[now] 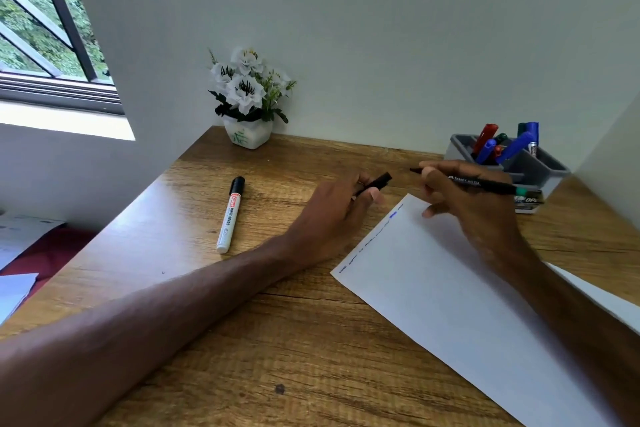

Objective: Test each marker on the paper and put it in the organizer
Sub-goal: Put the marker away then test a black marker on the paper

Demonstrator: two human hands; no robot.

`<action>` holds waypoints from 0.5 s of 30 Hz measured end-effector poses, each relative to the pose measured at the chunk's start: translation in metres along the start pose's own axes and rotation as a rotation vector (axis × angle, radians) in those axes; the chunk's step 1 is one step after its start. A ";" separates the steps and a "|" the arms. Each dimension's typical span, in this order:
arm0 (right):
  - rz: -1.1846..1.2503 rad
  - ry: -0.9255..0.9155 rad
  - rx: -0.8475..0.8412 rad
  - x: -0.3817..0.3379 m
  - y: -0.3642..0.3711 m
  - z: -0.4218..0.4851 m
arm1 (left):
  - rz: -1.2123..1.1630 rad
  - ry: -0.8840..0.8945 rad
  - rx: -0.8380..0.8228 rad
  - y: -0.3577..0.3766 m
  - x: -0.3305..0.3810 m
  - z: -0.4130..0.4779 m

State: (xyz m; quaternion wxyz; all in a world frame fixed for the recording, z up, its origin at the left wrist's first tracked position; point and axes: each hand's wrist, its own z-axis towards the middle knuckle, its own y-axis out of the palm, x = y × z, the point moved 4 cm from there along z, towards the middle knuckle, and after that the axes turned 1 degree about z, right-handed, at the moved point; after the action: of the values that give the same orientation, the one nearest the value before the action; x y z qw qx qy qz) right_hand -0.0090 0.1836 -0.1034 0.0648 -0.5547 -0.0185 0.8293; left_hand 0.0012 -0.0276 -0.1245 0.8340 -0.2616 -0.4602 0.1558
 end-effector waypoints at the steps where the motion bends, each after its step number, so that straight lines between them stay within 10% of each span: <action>1: 0.042 -0.002 -0.010 -0.003 0.000 0.001 | -0.006 -0.007 0.013 -0.001 0.000 0.000; 15: 0.181 -0.077 -0.176 -0.013 0.017 -0.007 | 0.034 -0.028 0.066 -0.003 -0.008 0.005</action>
State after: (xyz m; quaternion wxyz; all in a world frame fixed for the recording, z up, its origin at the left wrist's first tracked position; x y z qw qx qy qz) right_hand 0.0006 0.1652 -0.0953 -0.0598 -0.5253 -0.0435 0.8477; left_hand -0.0075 -0.0326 -0.1257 0.8328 -0.2396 -0.4620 0.1886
